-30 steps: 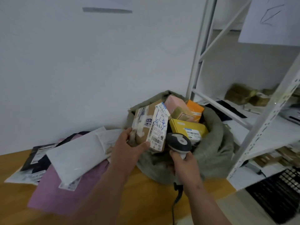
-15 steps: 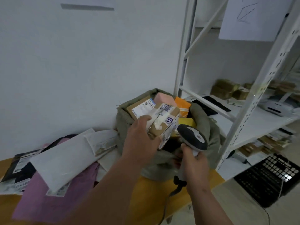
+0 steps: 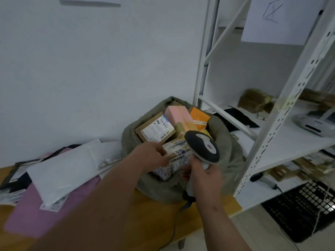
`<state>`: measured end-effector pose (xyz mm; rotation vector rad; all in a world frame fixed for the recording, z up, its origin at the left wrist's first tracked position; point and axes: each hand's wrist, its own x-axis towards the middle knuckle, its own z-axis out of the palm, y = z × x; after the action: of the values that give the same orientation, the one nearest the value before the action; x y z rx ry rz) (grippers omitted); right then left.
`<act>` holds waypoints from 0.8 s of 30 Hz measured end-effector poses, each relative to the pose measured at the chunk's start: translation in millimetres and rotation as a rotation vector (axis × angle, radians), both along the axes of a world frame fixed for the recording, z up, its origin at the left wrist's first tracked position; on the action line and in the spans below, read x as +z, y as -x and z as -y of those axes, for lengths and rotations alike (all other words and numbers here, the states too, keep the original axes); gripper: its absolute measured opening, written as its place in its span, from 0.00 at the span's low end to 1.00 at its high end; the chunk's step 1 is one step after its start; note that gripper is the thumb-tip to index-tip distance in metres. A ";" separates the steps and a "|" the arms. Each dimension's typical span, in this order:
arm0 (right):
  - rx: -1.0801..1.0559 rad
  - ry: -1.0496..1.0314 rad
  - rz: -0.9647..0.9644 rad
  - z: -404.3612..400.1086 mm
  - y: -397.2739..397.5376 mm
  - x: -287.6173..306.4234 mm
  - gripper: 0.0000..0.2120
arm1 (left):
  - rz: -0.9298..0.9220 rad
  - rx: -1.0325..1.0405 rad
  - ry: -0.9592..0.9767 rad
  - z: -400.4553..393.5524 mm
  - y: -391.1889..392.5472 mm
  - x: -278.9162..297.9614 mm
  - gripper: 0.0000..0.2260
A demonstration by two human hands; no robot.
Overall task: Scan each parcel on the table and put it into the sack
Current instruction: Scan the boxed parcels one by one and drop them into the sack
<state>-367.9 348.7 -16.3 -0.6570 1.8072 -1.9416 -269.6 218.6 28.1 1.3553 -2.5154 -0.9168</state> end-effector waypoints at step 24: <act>0.126 0.281 0.043 27.6 25.5 33.6 0.10 | -0.510 0.198 0.796 -5.8 -8.5 39.7 0.14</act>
<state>-393.5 321.1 17.3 -0.7914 1.4436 -2.1242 -261.1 224.4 67.8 0.9240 -1.9540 -0.1312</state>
